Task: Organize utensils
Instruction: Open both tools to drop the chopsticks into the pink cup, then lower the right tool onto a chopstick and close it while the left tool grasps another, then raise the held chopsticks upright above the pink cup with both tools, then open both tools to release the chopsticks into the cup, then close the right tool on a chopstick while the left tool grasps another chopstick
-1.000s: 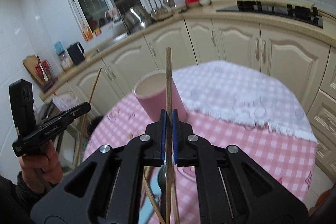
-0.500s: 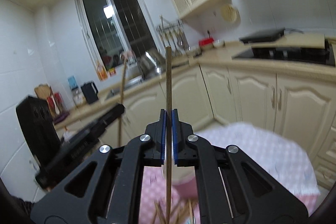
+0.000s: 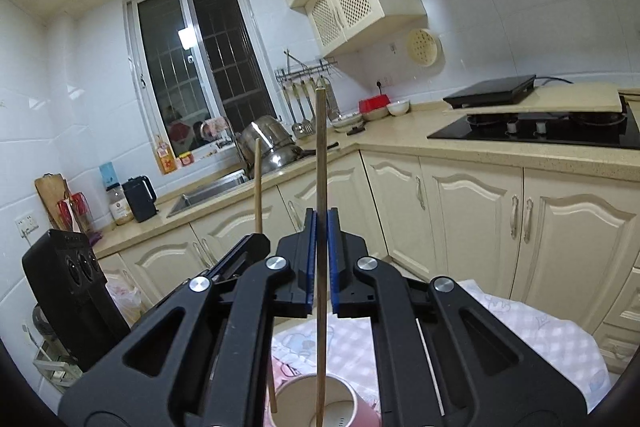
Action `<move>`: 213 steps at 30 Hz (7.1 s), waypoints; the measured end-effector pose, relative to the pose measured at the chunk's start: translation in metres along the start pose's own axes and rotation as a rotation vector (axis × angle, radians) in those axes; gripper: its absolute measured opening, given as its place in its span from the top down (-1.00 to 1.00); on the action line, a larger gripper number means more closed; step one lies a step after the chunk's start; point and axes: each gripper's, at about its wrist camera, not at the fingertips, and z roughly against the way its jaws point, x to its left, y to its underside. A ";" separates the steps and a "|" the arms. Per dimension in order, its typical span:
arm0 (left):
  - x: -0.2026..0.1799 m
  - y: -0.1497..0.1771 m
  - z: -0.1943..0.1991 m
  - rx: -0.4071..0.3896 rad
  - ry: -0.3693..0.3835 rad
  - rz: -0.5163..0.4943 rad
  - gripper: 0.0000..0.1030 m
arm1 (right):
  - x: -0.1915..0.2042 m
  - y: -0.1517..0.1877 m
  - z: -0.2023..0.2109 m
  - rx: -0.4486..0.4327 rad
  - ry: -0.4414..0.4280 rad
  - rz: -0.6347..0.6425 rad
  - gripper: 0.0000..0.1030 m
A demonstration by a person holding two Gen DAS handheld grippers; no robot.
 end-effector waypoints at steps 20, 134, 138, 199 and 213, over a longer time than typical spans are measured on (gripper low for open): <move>0.010 -0.001 0.059 0.075 -0.107 -0.055 -0.91 | -0.013 0.018 0.034 0.068 0.075 -0.094 -0.89; -0.017 0.004 0.172 0.145 -0.030 -0.046 0.91 | -0.004 0.072 0.143 0.208 -0.123 -0.010 0.88; -0.023 -0.012 0.167 0.054 -0.008 -0.053 0.91 | 0.001 0.052 0.141 0.147 -0.137 -0.009 0.88; 0.009 -0.013 0.156 0.195 -0.248 -0.094 -0.91 | 0.001 0.049 0.110 0.245 0.061 -0.012 -0.88; 0.025 0.042 0.192 0.369 -0.291 -0.049 -0.91 | 0.021 0.133 0.117 0.495 0.013 0.070 -0.88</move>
